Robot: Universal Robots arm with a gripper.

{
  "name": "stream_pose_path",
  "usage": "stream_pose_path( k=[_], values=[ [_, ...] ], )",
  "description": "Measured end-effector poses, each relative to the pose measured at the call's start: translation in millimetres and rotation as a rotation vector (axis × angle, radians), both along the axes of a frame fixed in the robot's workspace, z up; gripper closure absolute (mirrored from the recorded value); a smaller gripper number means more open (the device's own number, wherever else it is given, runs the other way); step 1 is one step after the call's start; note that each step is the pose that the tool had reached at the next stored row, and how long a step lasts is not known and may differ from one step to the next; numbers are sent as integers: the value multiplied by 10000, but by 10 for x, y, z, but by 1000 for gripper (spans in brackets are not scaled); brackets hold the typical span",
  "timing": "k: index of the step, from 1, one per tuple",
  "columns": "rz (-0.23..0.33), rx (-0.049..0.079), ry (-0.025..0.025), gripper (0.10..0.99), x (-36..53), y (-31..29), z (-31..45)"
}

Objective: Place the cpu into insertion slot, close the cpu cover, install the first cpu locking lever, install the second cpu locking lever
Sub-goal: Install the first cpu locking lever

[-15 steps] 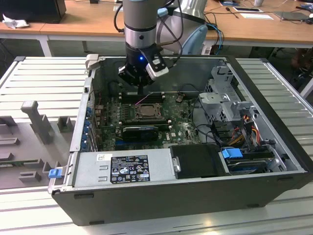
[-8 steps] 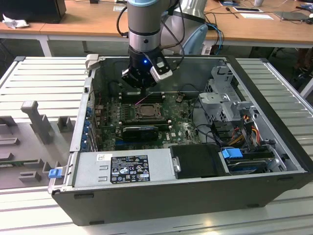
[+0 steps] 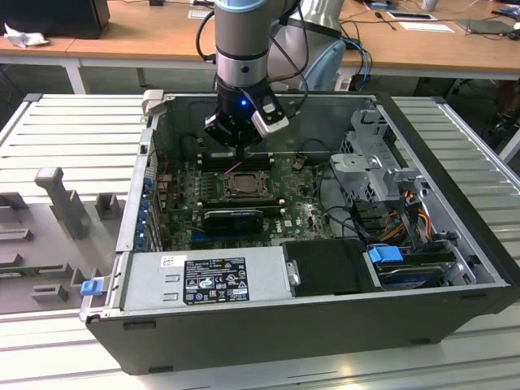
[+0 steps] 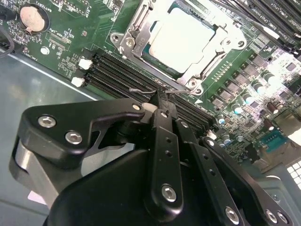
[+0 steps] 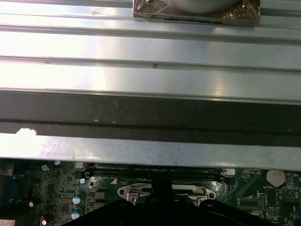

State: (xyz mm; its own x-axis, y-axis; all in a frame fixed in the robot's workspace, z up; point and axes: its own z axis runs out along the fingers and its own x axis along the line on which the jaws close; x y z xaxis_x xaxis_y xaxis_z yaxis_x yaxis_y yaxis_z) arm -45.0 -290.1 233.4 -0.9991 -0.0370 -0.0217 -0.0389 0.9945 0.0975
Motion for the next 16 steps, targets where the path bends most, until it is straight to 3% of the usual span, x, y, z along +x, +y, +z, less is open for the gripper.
stream_pose_path(
  k=[16],
  values=[
    [20, 4, 1, 980, 55, 1, -11]
  ],
)
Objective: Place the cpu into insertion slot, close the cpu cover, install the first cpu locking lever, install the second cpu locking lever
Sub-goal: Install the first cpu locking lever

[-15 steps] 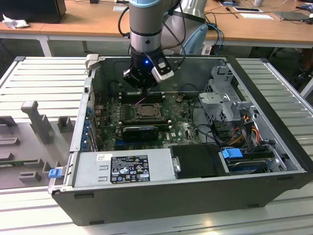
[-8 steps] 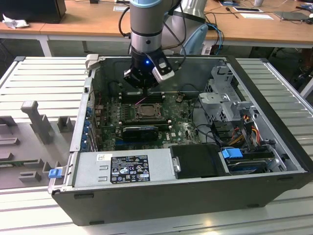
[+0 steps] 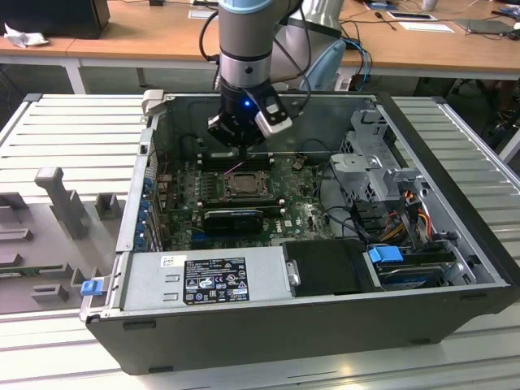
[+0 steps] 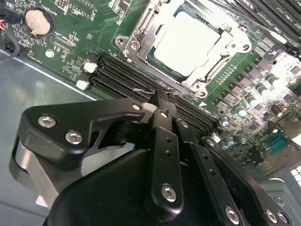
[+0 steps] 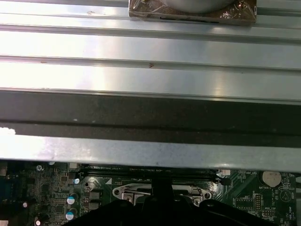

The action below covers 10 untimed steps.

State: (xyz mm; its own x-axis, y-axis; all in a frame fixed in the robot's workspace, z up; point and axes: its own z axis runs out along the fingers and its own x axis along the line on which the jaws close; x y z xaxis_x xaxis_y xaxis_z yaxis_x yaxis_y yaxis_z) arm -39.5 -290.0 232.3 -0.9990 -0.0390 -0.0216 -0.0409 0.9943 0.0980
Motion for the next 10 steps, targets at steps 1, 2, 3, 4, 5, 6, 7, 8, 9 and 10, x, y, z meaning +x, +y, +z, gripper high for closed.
stream_pose_path(
  k=[1, 2, 3, 4, 5, 6, 7, 8, 9, 10],
  values=[
    [25, 2, 0, 980, 8, 1, -2],
    [41, 3, -1, 980, 13, 1, -4],
    [47, 3, 0, 980, 17, 1, -8],
    [47, 2, 1, 980, 19, 1, -11],
    [48, 0, 1, 980, 26, 1, -15],
    [47, 0, 1, 980, 28, 1, -17],
    [48, 1, 0, 980, 30, 1, -18],
    [49, 1, 0, 980, 33, 1, -20],
    [48, 2, 0, 980, 36, 1, -21],
    [48, 1, 0, 980, 38, 1, -22]
  ],
)
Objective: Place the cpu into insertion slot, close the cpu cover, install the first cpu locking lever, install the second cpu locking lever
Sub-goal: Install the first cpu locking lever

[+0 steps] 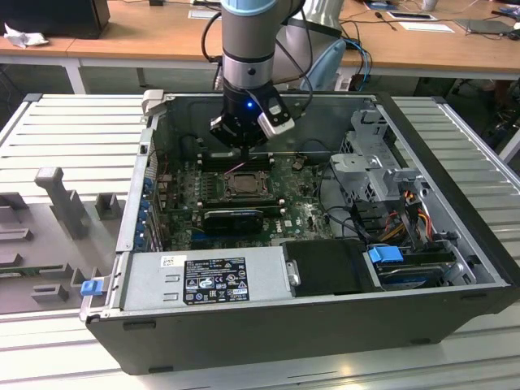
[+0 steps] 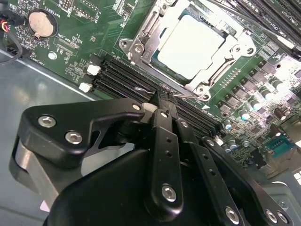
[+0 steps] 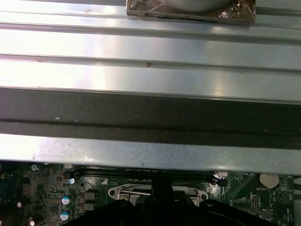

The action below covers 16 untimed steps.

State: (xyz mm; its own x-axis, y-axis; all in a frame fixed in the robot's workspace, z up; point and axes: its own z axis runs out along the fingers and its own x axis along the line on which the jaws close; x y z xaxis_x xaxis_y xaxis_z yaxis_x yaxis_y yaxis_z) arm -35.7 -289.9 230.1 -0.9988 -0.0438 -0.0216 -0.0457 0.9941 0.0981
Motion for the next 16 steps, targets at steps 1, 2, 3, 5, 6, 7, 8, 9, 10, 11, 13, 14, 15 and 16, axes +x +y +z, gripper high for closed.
stream_pose_path(
  k=[1, 2, 3, 5, 6, 7, 8, 9, 10, 11, 13, 14, 15, 16],
  values=[
    [0, 0, 0, 980, 1, 0, 0],
    [1, 0, 0, 980, 2, 0, -1],
    [2, 0, 0, 980, 3, 0, -1],
    [10, 2, -1, 980, 5, 0, -5],
    [13, 0, 0, 980, 6, 0, -6],
    [14, 0, 0, 980, 7, 0, -7],
    [16, 0, 0, 980, 8, 0, -7],
    [17, 0, 0, 980, 8, 0, -8],
    [17, 0, 0, 980, 9, 0, -8],
    [19, 1, 0, 980, 9, 0, -9],
    [19, 2, -1, 980, 10, 0, -11],
    [20, 1, 0, 980, 11, 0, -12],
    [21, 0, 0, 980, 11, 0, -13],
    [22, 0, 0, 980, 11, 0, -14]
  ],
)
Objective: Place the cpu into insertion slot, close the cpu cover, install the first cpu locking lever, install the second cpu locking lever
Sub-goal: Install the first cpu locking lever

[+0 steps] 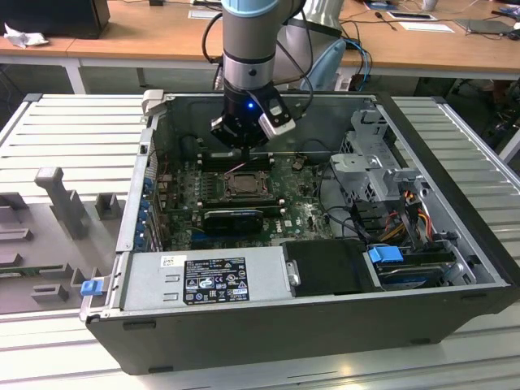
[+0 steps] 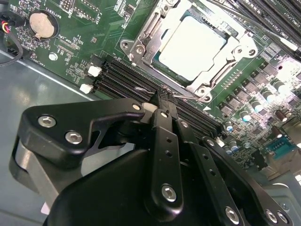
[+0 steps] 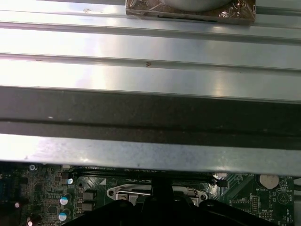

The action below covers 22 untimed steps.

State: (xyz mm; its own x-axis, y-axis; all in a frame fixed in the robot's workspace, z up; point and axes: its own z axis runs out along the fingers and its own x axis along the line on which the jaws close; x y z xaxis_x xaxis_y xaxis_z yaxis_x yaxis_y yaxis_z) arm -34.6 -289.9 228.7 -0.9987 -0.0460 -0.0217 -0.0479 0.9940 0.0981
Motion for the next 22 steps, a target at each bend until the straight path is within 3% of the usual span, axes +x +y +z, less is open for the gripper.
stream_pose_path(
  k=[10, 22],
  values=[
    [160, 14, -1, 980, 69, 26, -32],
    [455, 13, 0, 980, 144, 45, -189]
  ],
)
